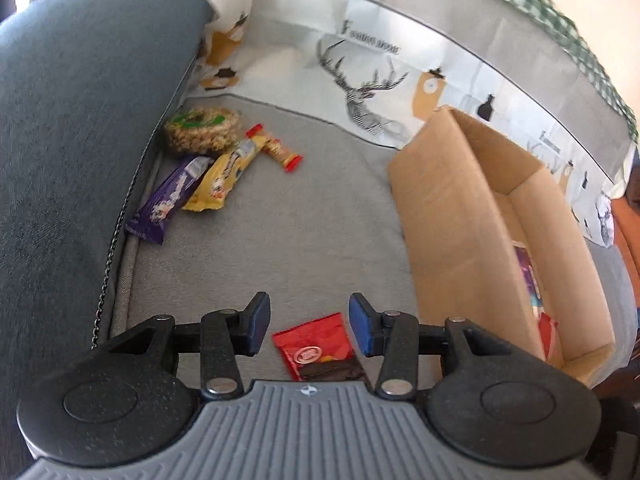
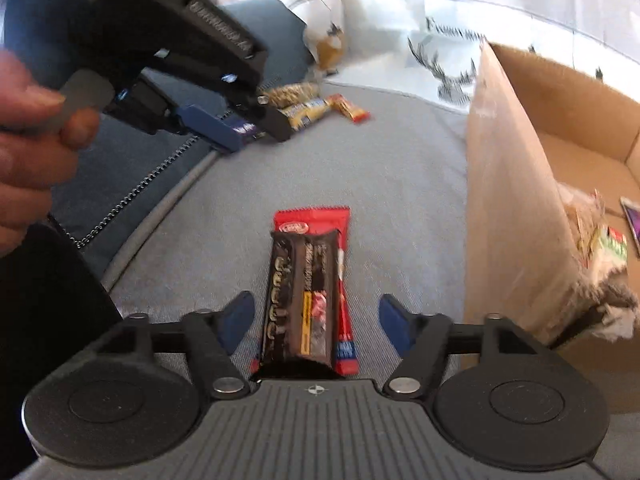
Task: Organize snacks
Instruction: 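Grasp the dark chocolate bar with the right gripper, then grasp the red spicy strip bag with the left gripper while the right gripper holds the chocolate bar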
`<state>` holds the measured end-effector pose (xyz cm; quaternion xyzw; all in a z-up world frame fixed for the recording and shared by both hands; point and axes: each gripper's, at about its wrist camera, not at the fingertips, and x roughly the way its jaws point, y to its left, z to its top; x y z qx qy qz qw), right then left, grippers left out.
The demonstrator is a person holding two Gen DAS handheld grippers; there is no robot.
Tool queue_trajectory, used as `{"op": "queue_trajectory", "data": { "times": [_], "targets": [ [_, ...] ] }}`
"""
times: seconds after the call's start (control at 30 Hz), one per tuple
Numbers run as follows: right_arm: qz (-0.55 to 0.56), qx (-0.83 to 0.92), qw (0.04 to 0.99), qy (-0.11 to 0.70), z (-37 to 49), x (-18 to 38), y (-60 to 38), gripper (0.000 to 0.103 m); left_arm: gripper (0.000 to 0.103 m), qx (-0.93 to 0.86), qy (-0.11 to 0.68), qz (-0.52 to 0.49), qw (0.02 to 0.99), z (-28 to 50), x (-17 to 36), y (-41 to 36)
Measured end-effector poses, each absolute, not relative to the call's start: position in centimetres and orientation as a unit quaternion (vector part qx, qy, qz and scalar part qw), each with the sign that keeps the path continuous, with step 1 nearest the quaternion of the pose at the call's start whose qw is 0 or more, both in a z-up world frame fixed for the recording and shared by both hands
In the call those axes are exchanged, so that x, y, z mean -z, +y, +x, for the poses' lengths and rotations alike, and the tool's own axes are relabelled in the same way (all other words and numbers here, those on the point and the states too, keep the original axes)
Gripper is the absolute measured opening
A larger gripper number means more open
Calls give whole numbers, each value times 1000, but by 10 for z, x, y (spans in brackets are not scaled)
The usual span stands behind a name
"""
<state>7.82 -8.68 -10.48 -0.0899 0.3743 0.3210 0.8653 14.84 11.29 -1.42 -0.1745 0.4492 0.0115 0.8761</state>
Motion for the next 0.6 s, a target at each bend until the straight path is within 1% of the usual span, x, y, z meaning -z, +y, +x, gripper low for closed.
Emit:
{"op": "queue_trajectory", "data": {
  "times": [0.1,0.13,0.23,0.27,0.5,0.6],
  "targets": [
    [-106,-325,862,374,76,110,-78,73,48,-7,450,-143,882,143,9,99],
    [-111,-325,861,375,76,112,-76,70,48,-6,452,-134,882,142,9,95],
    [-119,-323,857,383,76,115,-76,42,48,-8,457,-122,881,139,8,89],
    [-114,-322,858,385,77,114,-78,41,48,-10,459,-122,880,138,8,88],
    [-96,-296,870,383,70,100,-94,40,48,-6,503,-126,855,150,21,82],
    [-111,-282,869,391,62,101,-97,40,52,1,537,-126,834,161,32,78]
  ]
}}
